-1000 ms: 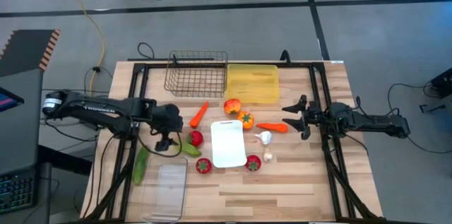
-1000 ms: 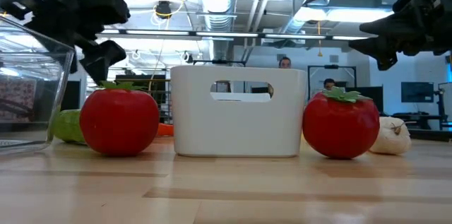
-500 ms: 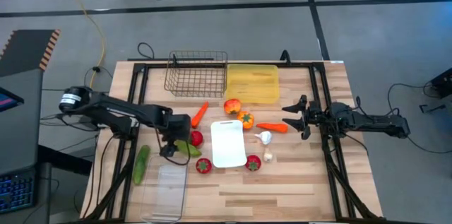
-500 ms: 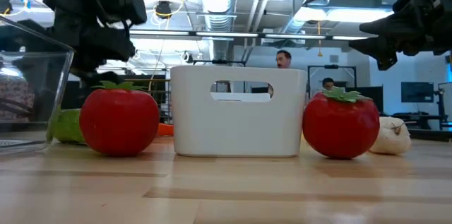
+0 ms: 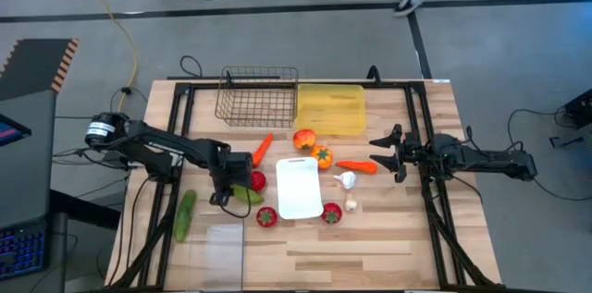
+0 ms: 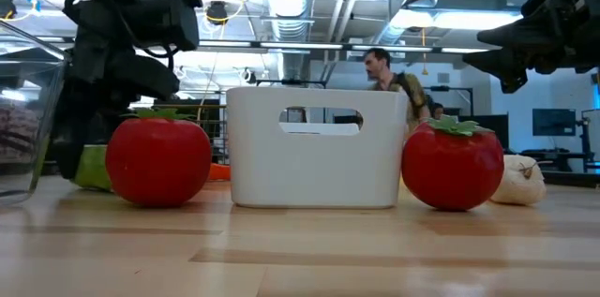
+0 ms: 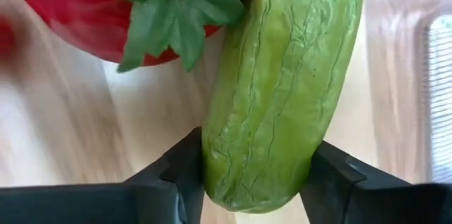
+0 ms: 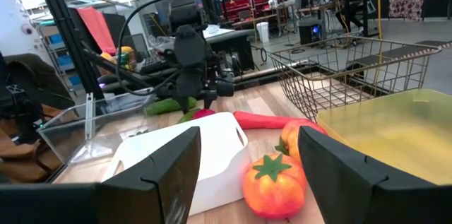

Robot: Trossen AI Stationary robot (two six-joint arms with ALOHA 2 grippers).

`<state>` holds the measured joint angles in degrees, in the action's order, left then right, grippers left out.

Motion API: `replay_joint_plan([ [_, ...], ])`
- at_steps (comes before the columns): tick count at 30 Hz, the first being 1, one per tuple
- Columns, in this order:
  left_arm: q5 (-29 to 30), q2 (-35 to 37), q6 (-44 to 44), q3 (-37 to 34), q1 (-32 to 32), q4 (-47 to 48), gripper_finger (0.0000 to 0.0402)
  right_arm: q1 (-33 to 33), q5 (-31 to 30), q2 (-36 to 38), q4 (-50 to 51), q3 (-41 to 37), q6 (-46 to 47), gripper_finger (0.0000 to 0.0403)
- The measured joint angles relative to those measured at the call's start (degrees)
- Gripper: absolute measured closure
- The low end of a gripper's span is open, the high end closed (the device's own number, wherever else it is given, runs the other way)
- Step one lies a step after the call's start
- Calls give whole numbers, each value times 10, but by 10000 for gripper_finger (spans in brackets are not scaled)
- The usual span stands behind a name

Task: Sort produce into baskets
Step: Put the right cucumber into the wire basket

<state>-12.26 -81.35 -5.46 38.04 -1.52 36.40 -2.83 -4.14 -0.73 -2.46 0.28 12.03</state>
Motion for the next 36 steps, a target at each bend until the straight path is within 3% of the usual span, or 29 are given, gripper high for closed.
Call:
replay_joint_plan([
  [11,91,12,-87,116,1,193,233,0,-3,0,-8,0,1,138],
  [18,178,13,-119,211,28,285,232,0,-3,0,-11,0,1,138],
  [27,289,13,-207,298,149,279,232,0,-4,0,-11,0,1,138],
  [36,291,0,-265,320,321,127,232,0,-4,0,-10,0,0,138],
])
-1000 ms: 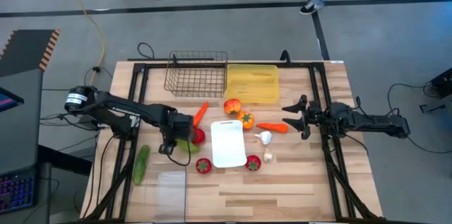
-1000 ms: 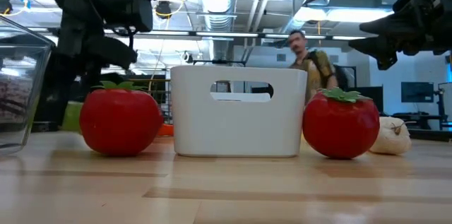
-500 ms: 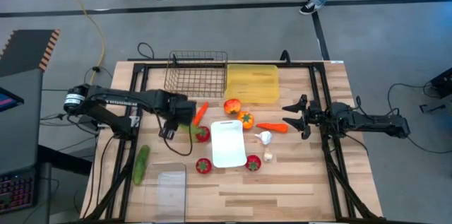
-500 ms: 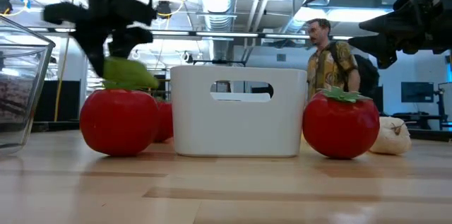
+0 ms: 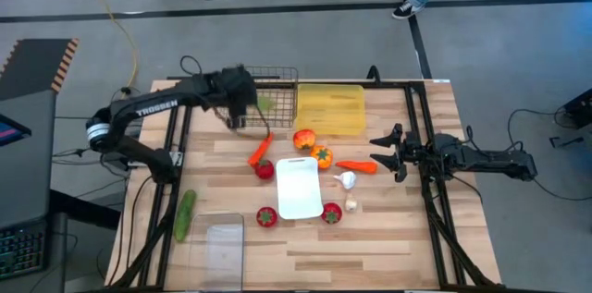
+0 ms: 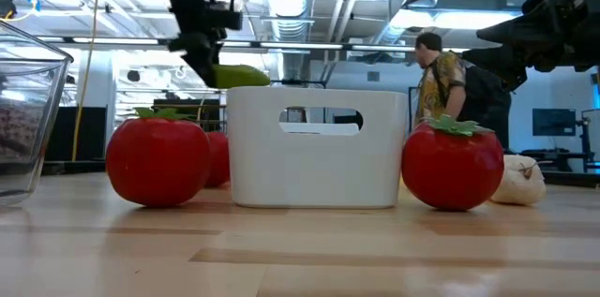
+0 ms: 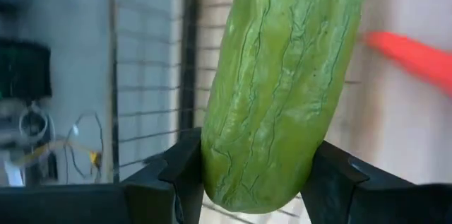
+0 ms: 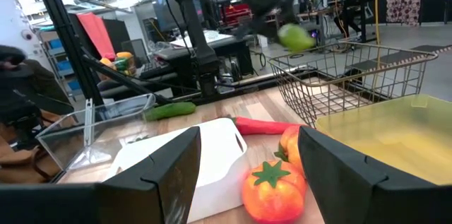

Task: Sort produce into baskets
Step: Put the right cucumber into the wire basket, then put the right carrot into the yellow bin

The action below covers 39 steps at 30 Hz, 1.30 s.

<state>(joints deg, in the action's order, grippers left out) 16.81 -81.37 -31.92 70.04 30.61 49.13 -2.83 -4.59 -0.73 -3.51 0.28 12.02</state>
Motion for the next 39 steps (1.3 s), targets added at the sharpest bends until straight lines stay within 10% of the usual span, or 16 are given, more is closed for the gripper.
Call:
replay_joint_plan([
  [22,215,-161,-73,0,38,-57,135,0,-60,0,0,0,1,138],
  [39,187,16,116,0,21,-104,134,0,-60,-23,84,54,1,138],
])
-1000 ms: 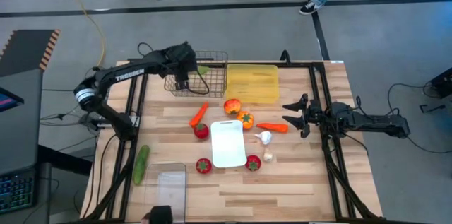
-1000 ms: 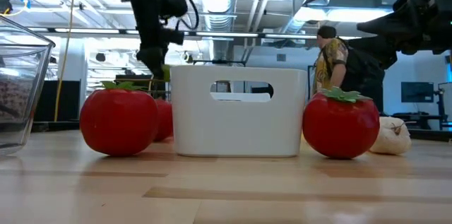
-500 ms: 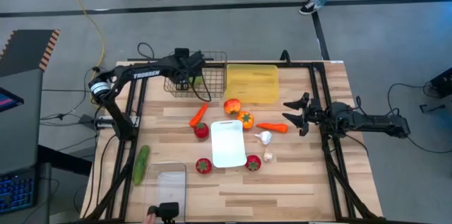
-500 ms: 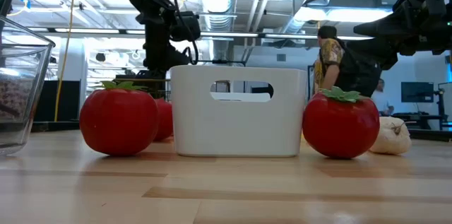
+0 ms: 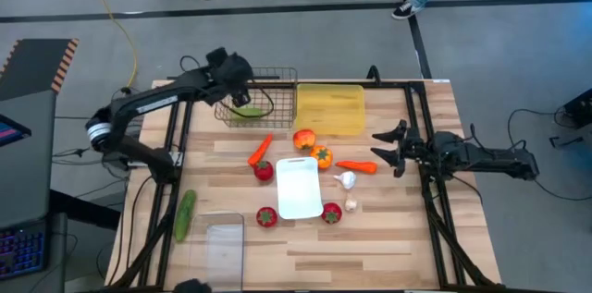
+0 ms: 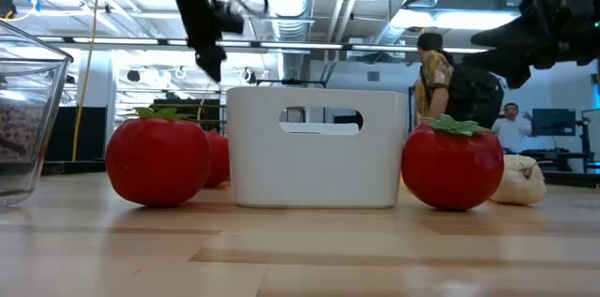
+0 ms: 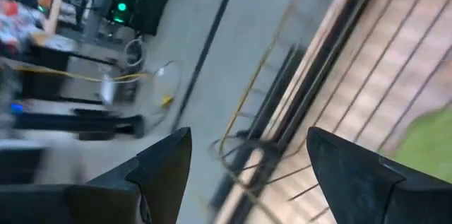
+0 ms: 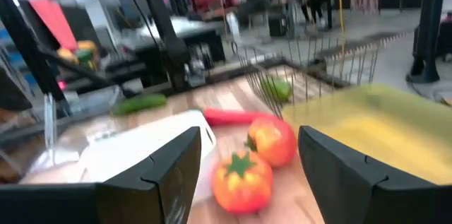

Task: Sort produce into baskets
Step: Put the right carrot into the yellow bin

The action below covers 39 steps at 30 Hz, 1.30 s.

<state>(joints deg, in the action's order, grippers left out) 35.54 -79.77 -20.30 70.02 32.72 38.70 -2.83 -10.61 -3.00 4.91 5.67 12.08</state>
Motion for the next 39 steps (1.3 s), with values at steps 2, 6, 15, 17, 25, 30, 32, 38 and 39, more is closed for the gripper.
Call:
replay_joint_plan([
  [2,-39,30,56,0,-7,3,134,0,0,-18,28,18,0,138],
  [6,-162,81,153,0,-25,14,134,1,1,-64,70,59,-4,138],
  [15,-343,129,273,0,-95,43,134,2,2,-200,120,109,-6,138],
  [17,-350,127,288,0,-116,60,134,2,2,-234,118,109,-6,138],
  [25,-324,117,329,0,-196,108,134,2,4,-338,121,110,-5,138],
  [30,-275,116,363,0,-241,141,134,2,24,-391,129,110,-5,138],
  [32,-258,116,380,0,-258,149,134,2,49,-412,129,110,-4,138],
  [38,-218,116,413,0,-301,166,134,2,62,-475,119,110,0,138],
  [39,-213,116,417,0,-308,166,134,2,62,-486,115,110,1,138],
])
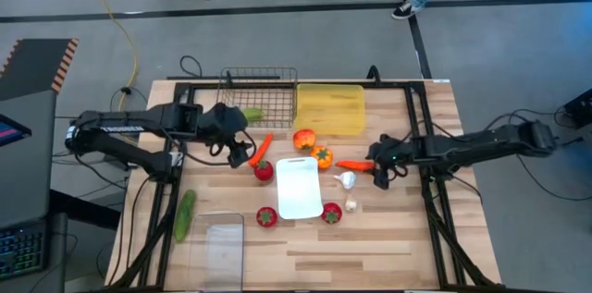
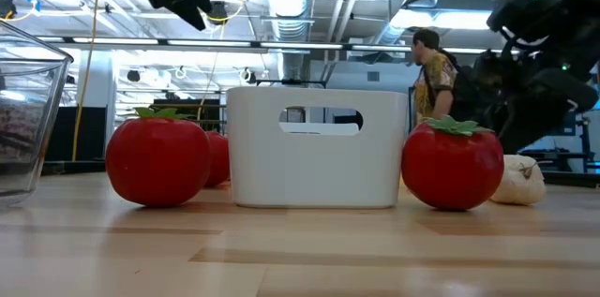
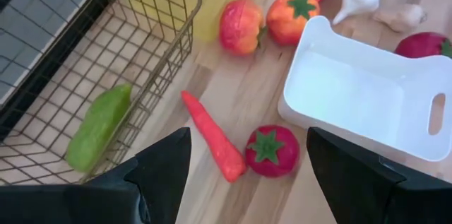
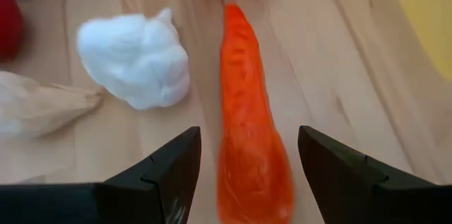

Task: Sort produce into baskets
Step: Put the right carrot into the yellow bin

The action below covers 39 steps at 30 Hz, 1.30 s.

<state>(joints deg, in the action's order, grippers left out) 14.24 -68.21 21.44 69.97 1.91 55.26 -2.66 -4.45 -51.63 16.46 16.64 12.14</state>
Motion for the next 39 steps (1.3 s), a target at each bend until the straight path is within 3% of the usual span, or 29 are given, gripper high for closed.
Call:
replay_joint_plan([
  [8,31,-1,43,0,-40,12,134,0,0,-72,-23,0,3,147],
  [15,31,-1,71,0,-59,21,134,0,1,-106,-21,20,1,225],
  [22,47,-1,113,0,-84,62,134,0,1,-109,32,75,-33,225],
  [28,62,-1,148,0,-103,83,134,-14,-1,-109,128,168,-92,196],
  [34,67,-1,153,0,-117,84,134,-51,-7,-109,145,231,-169,218],
  [39,71,-1,161,0,-125,83,134,-97,-73,-115,125,248,-234,214],
])
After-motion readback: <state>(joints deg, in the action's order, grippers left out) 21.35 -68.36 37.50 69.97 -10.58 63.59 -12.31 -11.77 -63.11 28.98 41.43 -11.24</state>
